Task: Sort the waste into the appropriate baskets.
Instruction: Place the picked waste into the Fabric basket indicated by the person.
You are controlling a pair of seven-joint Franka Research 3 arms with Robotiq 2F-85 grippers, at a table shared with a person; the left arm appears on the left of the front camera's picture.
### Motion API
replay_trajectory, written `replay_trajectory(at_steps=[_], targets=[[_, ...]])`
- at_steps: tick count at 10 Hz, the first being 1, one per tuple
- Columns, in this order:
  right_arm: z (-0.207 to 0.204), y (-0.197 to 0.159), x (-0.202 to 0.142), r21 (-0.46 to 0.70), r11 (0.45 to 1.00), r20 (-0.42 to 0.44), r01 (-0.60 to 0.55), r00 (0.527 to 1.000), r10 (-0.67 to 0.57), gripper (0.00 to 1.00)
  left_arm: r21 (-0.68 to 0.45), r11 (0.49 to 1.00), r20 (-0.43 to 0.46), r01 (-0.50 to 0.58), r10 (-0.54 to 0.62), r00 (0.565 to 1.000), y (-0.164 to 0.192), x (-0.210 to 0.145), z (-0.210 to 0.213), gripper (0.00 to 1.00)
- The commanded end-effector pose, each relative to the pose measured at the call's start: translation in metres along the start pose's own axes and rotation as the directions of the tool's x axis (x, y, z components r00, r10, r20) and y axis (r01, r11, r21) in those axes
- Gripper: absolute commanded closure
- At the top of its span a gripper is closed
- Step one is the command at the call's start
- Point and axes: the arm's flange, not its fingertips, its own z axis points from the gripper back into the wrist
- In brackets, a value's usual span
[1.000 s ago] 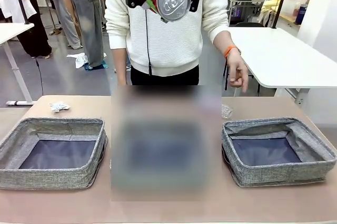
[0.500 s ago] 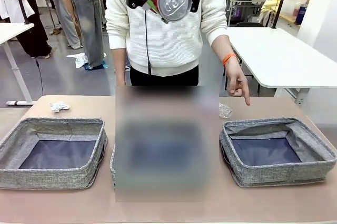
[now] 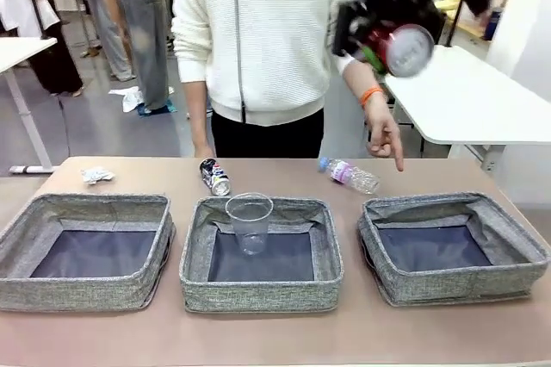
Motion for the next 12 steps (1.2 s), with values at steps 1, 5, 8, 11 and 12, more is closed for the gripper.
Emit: replay_trajectory(at_steps=[1, 5, 8, 11, 12], targets=[[-0.105, -0.085, -0.027, 0.076, 0.993, -0.037, 0.088, 0.996, -0.085, 0.99, -0.008, 1.000, -0.005, -0.012, 0.012, 1.000, -0.006, -0.001, 0.001, 0.00], [-0.211, -0.162, -0.019, 0.237, 0.882, -0.068, 0.408, 0.912, -0.404, 0.99, -0.008, 1.000, -0.005, -0.012, 0.012, 1.000, -0.006, -0.001, 0.001, 0.00], [-0.213, -0.162, -0.008, 0.286, 0.833, 0.028, 0.473, 0.865, -0.501, 0.99, -0.008, 1.000, -0.005, -0.012, 0.012, 1.000, -0.006, -0.001, 0.001, 0.00], [-0.201, -0.158, -0.009, 0.239, 0.643, 0.160, 0.728, 0.623, -0.766, 0.41, -0.008, 1.000, -0.005, -0.012, 0.012, 1.000, -0.006, -0.001, 0.001, 0.00], [-0.201, -0.159, -0.010, 0.240, 0.633, 0.158, 0.736, 0.614, -0.773, 0.41, -0.008, 1.000, -0.005, -0.012, 0.012, 1.000, -0.006, -0.001, 0.001, 0.00]])
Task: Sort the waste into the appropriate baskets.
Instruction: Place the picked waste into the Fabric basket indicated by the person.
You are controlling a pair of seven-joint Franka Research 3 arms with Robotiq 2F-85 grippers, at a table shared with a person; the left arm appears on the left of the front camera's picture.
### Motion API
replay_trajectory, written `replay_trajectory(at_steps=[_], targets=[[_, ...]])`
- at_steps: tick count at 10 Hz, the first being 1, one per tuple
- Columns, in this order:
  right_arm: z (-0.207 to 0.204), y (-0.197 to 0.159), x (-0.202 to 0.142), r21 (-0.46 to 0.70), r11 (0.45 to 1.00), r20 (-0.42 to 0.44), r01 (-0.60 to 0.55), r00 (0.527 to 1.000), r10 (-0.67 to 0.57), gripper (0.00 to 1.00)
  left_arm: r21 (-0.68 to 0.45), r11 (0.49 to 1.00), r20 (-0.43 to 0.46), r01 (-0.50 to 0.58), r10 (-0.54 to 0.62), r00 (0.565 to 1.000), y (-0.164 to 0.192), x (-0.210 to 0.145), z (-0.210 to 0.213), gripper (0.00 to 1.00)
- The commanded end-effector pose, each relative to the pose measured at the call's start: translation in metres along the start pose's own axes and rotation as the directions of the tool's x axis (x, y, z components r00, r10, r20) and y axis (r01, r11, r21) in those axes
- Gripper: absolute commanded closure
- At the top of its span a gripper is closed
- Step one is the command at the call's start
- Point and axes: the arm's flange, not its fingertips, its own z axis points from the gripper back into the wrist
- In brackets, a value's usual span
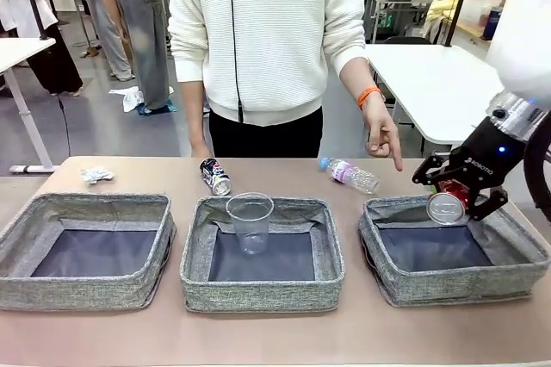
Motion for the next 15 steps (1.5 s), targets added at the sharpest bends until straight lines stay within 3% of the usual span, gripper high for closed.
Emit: replay_trajectory(at_steps=[1, 2, 3, 4, 10, 11, 12, 13, 14, 15], targets=[[-0.006, -0.005, -0.016, -0.070, 0.982, 0.122, 0.175, 0.979, -0.166, 0.41, -0.008, 1.000, -0.004, -0.012, 0.012, 1.000, -0.006, -0.001, 0.001, 0.00], [-0.007, -0.010, -0.015, -0.053, 0.980, 0.114, 0.194, 0.976, -0.187, 0.00, -0.008, 1.000, -0.004, -0.012, 0.012, 1.000, -0.006, -0.001, 0.001, 0.00], [-0.008, -0.011, -0.015, -0.053, 0.978, 0.112, 0.202, 0.974, -0.195, 0.34, -0.008, 1.000, -0.004, -0.012, 0.012, 1.000, -0.006, -0.001, 0.001, 0.00], [-0.010, -0.013, -0.015, -0.049, 0.978, 0.108, 0.204, 0.974, -0.198, 0.00, -0.008, 1.000, -0.004, -0.012, 0.012, 1.000, -0.006, -0.001, 0.001, 0.00], [-0.004, -0.013, -0.017, -0.035, 0.982, 0.114, 0.183, 0.977, -0.178, 0.00, -0.008, 1.000, -0.004, -0.012, 0.012, 1.000, -0.006, -0.001, 0.001, 0.00], [0.010, -0.006, -0.024, 0.068, 0.997, 0.080, 0.022, 0.996, -0.028, 0.00, -0.008, 1.000, -0.004, -0.012, 0.012, 1.000, -0.006, -0.001, 0.001, 0.00], [0.038, 0.004, -0.036, 0.374, 0.878, 0.050, -0.299, 0.952, 0.303, 0.00, -0.008, 1.000, -0.004, -0.012, 0.012, 1.000, -0.006, -0.001, 0.001, 0.00], [0.067, 0.005, -0.043, 0.614, 0.675, 0.019, -0.409, 0.863, 0.505, 0.00, -0.008, 1.000, -0.004, -0.012, 0.012, 1.000, -0.006, -0.001, 0.001, 0.00], [0.085, -0.001, -0.041, 0.803, 0.470, -0.011, -0.365, 0.780, 0.625, 0.00, -0.008, 1.000, -0.004, -0.012, 0.012, 1.000, -0.006, -0.001, 0.001, 0.00], [0.089, -0.012, -0.033, 0.867, 0.381, -0.007, -0.322, 0.756, 0.654, 0.00, -0.008, 1.000, -0.004, -0.012, 0.012, 1.000, -0.006, -0.001, 0.001, 0.00]])
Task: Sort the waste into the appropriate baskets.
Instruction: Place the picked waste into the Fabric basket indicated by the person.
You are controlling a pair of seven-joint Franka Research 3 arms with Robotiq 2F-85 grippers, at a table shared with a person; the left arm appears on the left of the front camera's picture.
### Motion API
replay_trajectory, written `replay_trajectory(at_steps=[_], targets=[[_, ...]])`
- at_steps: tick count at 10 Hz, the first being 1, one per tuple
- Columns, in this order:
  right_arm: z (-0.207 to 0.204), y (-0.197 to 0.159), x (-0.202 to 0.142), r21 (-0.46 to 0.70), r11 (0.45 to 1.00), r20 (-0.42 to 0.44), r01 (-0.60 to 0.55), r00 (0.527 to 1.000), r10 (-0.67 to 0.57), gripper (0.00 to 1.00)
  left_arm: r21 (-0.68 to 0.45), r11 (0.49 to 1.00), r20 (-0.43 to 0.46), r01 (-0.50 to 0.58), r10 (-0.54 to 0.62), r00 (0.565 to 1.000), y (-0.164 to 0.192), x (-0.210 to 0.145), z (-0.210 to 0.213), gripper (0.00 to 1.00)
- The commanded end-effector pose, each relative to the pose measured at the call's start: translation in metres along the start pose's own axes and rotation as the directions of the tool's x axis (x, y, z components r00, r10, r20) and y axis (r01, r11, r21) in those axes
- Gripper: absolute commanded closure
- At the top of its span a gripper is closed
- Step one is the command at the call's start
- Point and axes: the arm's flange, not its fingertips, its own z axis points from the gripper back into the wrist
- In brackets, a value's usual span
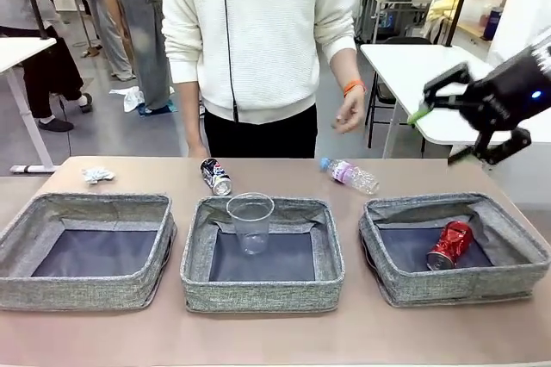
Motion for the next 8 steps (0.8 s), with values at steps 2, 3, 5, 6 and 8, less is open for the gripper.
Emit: replay_trajectory(at_steps=[2, 3, 5, 6, 8], targets=[[-0.009, -0.074, 0.009, 0.648, 0.760, -0.327, -0.040, 0.887, 0.325, 0.00, -0.008, 1.000, -0.004, -0.012, 0.012, 1.000, -0.006, -0.001, 0.001, 0.00], [-0.014, -0.102, 0.005, 0.677, 0.736, -0.275, -0.022, 0.919, 0.281, 0.00, -0.008, 1.000, -0.004, -0.012, 0.012, 1.000, -0.006, -0.001, 0.001, 0.00], [0.025, -0.040, 0.031, 0.442, 0.890, -0.083, -0.114, 0.982, 0.167, 0.00, -0.008, 1.000, -0.004, -0.012, 0.012, 1.000, -0.006, -0.001, 0.001, 0.00], [0.025, -0.040, 0.031, 0.442, 0.890, -0.083, -0.114, 0.982, 0.167, 0.00, -0.008, 1.000, -0.004, -0.012, 0.012, 1.000, -0.006, -0.001, 0.001, 0.00], [0.025, -0.040, 0.031, 0.442, 0.890, -0.083, -0.114, 0.982, 0.167, 0.00, -0.008, 1.000, -0.004, -0.012, 0.012, 1.000, -0.006, -0.001, 0.001, 0.00]])
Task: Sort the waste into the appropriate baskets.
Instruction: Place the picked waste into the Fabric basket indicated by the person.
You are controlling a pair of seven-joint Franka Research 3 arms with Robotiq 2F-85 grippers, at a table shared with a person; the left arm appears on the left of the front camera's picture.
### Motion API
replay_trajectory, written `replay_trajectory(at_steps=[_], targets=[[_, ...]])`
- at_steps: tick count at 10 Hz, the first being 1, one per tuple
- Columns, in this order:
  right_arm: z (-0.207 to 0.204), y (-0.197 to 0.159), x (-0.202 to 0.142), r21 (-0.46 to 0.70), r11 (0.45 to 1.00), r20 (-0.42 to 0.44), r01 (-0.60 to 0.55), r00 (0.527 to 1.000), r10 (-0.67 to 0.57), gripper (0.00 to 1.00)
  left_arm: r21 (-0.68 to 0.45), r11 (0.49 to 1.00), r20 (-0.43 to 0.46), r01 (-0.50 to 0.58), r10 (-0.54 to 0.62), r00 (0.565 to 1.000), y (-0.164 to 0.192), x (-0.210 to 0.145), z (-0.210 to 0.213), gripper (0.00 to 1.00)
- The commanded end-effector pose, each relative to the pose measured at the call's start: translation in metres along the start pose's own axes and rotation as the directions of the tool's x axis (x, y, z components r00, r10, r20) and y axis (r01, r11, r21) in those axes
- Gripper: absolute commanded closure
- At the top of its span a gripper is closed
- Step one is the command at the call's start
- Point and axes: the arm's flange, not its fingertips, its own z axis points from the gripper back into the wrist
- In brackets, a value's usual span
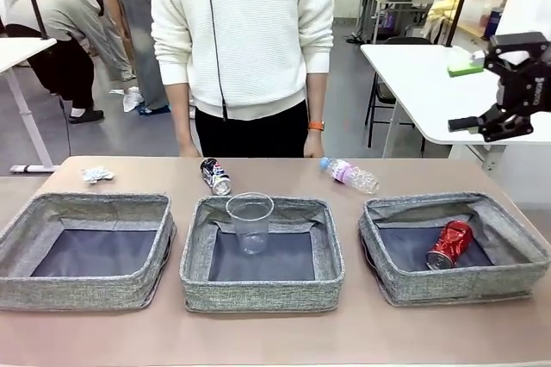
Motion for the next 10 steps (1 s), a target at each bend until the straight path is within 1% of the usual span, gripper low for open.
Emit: replay_trajectory(at_steps=[1, 10], targets=[[0.0046, 0.0108, -0.0044, -0.010, 1.000, 0.012, 0.015, 1.000, -0.015, 0.00, -0.008, 1.000, -0.004, -0.012, 0.012, 1.000, -0.0057, -0.0007, 0.0009, 0.00], [0.0046, 0.0108, -0.0044, -0.010, 1.000, 0.012, 0.015, 1.000, -0.015, 0.00, -0.008, 1.000, -0.004, -0.012, 0.012, 1.000, -0.0057, -0.0007, 0.0009, 0.00]])
